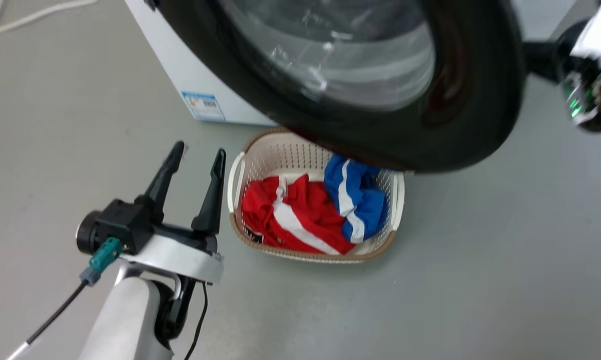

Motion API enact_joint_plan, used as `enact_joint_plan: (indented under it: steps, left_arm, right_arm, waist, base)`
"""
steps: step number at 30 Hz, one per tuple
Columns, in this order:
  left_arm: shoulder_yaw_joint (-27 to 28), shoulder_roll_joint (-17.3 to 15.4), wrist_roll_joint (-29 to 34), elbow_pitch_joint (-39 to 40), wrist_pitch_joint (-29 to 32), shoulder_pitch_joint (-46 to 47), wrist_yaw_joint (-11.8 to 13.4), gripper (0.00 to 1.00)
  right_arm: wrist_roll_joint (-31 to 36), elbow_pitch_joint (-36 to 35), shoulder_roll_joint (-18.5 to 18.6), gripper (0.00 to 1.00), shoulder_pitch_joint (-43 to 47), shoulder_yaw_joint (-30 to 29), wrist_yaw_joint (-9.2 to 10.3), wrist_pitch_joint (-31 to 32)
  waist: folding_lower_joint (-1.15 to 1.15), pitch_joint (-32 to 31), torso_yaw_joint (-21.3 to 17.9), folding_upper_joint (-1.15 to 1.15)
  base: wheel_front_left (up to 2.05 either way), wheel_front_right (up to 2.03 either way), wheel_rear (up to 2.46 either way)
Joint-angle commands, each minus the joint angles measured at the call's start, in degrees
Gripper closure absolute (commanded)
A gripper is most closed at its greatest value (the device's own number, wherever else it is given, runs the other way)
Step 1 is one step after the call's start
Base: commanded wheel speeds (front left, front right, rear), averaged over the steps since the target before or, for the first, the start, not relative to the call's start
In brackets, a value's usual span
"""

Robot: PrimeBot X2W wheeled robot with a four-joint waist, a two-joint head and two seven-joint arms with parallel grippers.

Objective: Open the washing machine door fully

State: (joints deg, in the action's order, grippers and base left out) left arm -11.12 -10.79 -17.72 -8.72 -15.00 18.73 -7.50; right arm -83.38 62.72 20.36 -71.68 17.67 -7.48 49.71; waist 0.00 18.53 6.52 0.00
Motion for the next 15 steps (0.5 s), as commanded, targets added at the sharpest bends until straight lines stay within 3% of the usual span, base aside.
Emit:
enact_joint_plan:
  steps: [1,15]
  left_arm:
    - [-0.2,-0.4,0.3,-0.5,-0.2,-1.6,0.0,0.00]
    - [-1.6,-0.6,0.0,-3.6,-0.2,-8.3,0.0,0.00]
  right_arm:
    - [-0.4,-2.0,-1.0,1.00,3.8,0.6,-0.02,0.8]
    - [0.0,-17.1,-6.6,1.00,22.6,3.9,-0.02,3.2]
  waist:
    - [0.00,-4.7,-1.2,0.00]
    - [0.00,-15.0,-3.2,0.00]
  base:
    - [0.00,0.00,0.00]
    - [0.00,0.00,0.00]
